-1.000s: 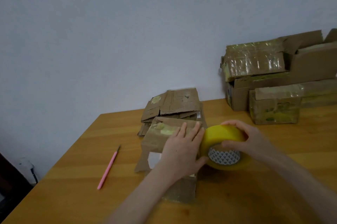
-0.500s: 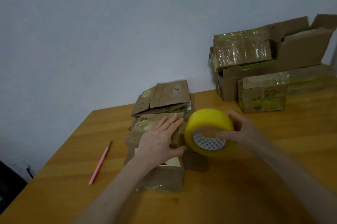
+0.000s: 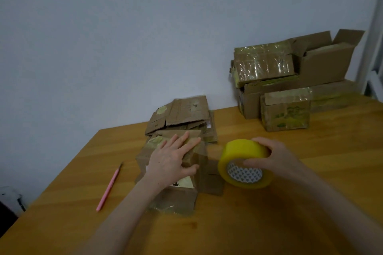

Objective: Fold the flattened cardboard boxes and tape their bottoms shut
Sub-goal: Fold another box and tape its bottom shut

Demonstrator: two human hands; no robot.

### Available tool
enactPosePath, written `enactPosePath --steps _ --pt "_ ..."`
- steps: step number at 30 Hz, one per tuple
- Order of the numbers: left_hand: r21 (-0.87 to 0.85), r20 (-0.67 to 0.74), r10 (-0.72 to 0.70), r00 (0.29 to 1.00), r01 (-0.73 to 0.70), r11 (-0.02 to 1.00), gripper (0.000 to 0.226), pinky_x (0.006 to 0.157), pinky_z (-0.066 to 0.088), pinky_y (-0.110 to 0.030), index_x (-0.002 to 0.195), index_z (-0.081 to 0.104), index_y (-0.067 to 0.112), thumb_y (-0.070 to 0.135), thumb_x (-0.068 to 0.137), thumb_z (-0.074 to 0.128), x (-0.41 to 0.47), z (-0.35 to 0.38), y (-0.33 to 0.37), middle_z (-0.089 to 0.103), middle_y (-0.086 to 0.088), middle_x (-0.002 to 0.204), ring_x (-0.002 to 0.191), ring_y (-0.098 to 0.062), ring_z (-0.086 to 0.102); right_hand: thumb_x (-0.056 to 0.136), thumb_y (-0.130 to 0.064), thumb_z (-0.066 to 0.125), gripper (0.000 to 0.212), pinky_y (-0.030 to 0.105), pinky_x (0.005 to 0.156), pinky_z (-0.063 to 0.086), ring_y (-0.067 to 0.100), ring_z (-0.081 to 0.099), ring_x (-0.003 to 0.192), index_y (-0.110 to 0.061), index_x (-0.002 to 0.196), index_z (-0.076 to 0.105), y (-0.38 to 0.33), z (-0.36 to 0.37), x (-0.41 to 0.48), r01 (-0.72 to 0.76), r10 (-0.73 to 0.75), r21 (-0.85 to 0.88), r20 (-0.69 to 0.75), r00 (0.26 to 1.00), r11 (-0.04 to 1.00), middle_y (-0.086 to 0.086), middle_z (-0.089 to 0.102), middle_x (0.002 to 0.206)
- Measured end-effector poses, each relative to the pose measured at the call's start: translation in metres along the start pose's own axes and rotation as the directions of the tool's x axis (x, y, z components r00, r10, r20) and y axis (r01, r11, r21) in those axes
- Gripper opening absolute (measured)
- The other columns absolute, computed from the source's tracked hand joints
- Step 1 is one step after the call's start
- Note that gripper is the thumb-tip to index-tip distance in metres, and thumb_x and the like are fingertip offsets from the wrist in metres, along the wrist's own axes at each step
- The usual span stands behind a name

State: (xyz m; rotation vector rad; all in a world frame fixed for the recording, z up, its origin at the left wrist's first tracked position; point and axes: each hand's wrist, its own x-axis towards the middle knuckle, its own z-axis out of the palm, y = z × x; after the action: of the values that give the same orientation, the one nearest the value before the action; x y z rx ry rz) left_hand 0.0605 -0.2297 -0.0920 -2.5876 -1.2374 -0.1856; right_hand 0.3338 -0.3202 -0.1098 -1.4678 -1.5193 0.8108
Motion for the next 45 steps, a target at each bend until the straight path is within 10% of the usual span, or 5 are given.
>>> enactPosePath --steps 12,18,30,36,45 --pt "-0.134 -0.151 -0.069 0.986 0.049 0.99 0.073 0.117 0.012 -0.043 0.143 0.035 0.035 0.072 0.08 0.028 -0.033 -0.003 -0.006 0.036 0.005 0.15 0.14 -0.014 0.028 0.066 -0.031 0.083 0.066 0.03 0.071 0.05 0.022 0.056 0.098 -0.015 0.123 0.055 -0.022 0.049 0.023 -0.033 0.025 -0.039 -0.198 0.98 0.999 0.005 0.057 0.11" --pt "-0.357 -0.411 -0.447 0.794 0.311 0.881 0.034 0.082 0.044 -0.02 0.124 0.057 0.015 0.027 0.094 0.046 -0.089 0.023 -0.054 0.055 -0.002 0.125 0.105 -0.013 0.057 0.067 -0.03 0.083 0.07 0.033 0.076 0.045 0.02 0.05 0.095 -0.01 0.128 0.053 -0.026 0.074 0.024 -0.052 0.033 -0.083 -0.22 0.975 0.995 0.007 0.055 0.113" --pt "-0.104 0.162 -0.823 0.544 0.839 0.534 0.035 0.089 0.045 -0.035 0.122 0.053 0.013 0.034 0.1 0.037 -0.112 0.072 -0.133 0.046 -0.008 0.123 0.113 -0.024 0.048 0.069 -0.028 0.081 0.051 0.022 0.057 0.042 0.011 0.054 0.08 -0.021 0.113 0.055 -0.027 0.072 0.024 -0.042 0.03 -0.064 -0.169 0.985 0.997 0.003 0.059 0.099" --pt "-0.479 0.045 -0.844 0.534 0.753 0.451 0.016 0.072 0.052 -0.041 0.099 0.051 0.009 0.02 0.099 0.039 -0.112 0.059 -0.132 0.063 -0.012 0.097 0.081 -0.028 0.059 0.069 -0.027 0.081 0.045 0.024 0.058 0.045 0.013 0.059 0.081 -0.024 0.107 0.056 -0.023 0.07 0.024 -0.031 0.026 -0.026 -0.155 0.988 0.999 0.001 0.062 0.095" --pt "-0.588 -0.342 -0.55 0.762 0.283 0.758 0.017 0.045 0.031 -0.021 0.087 0.055 0.022 0.025 0.099 0.044 -0.075 -0.055 -0.04 0.053 0.004 0.062 0.05 -0.009 0.042 0.067 -0.028 0.083 0.057 0.025 0.062 0.048 0.007 0.054 0.083 -0.027 0.113 0.05 -0.02 0.07 0.023 -0.059 0.066 0.058 -0.127 0.99 0.997 -0.008 0.055 0.097"
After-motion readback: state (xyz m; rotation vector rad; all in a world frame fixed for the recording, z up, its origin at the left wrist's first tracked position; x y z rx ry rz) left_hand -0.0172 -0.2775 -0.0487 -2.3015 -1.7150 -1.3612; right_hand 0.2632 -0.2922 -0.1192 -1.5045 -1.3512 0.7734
